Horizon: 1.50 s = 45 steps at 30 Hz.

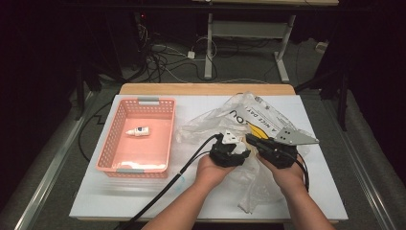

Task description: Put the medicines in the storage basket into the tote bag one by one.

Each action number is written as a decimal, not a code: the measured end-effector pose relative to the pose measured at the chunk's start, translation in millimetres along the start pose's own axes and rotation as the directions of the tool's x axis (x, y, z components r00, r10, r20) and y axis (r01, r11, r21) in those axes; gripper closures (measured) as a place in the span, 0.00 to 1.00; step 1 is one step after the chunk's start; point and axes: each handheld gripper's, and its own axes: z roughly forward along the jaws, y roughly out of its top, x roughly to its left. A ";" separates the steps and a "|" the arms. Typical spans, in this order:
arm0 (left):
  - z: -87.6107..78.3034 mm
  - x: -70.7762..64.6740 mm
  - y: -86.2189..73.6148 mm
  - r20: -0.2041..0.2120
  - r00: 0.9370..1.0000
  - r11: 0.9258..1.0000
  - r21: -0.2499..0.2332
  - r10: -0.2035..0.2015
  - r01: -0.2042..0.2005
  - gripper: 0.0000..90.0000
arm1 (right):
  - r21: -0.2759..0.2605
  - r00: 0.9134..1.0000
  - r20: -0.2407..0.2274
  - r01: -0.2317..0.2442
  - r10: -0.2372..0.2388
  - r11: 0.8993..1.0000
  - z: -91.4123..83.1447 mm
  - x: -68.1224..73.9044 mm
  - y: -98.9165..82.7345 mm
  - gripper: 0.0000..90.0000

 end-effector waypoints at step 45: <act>-25.3 3.1 -27.0 0.040 0.999 0.999 0.028 -0.024 0.023 0.20 | 0.003 1.000 -0.001 0.000 0.000 1.000 -1.9 0.4 -1.1 1.00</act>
